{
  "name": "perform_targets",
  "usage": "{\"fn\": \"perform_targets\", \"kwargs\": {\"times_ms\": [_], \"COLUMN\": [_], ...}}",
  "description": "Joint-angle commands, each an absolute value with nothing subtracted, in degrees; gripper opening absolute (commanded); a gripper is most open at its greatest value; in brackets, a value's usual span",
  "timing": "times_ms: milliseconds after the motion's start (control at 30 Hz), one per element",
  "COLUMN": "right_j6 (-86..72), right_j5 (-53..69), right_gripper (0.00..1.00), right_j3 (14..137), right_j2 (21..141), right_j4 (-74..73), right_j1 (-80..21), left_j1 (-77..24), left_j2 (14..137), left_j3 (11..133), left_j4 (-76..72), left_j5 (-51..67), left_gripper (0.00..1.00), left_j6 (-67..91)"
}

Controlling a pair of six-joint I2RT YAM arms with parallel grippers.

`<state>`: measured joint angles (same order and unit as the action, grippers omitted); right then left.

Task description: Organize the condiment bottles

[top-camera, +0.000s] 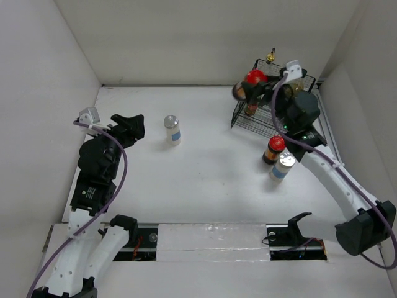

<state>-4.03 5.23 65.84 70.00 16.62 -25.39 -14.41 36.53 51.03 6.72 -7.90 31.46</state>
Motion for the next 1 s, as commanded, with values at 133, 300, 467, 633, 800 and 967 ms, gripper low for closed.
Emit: {"fn": "perform_targets", "kwargs": {"times_ms": [133,300,467,633,800,967], "right_j6": [-3.4,-4.0,-4.0,-4.0,-4.5,-5.0], "right_j5": [-1.5,1.1,1.8,1.8,1.8,0.4], "right_gripper": [0.40,0.39,0.39,0.39,0.39,0.39], "right_j3": [70.3,74.6,77.1,78.2,80.2,77.9], "right_j2": [72.2,76.6,80.8,83.3,87.1,88.4], "right_j4": [16.5,14.6,14.6,18.0,20.5,24.2], "right_j1": [-11.8,-5.0,-2.5,-1.2,-1.2,-1.8], "left_j1": [-14.2,-14.2,-14.2,-14.2,-14.2,-14.2], "left_j2": [36.7,36.7,36.7,37.8,38.3,38.3], "left_j3": [51.7,51.7,51.7,51.7,51.7,51.7], "left_j4": [4.1,4.1,4.1,4.1,4.1,4.1], "left_j5": [-6.9,-6.9,-6.9,-6.9,-6.9,-6.9], "left_gripper": [0.73,0.73,0.73,0.73,0.73,0.73], "left_j6": [30.1,30.1,30.1,30.1,30.1,29.6]}}
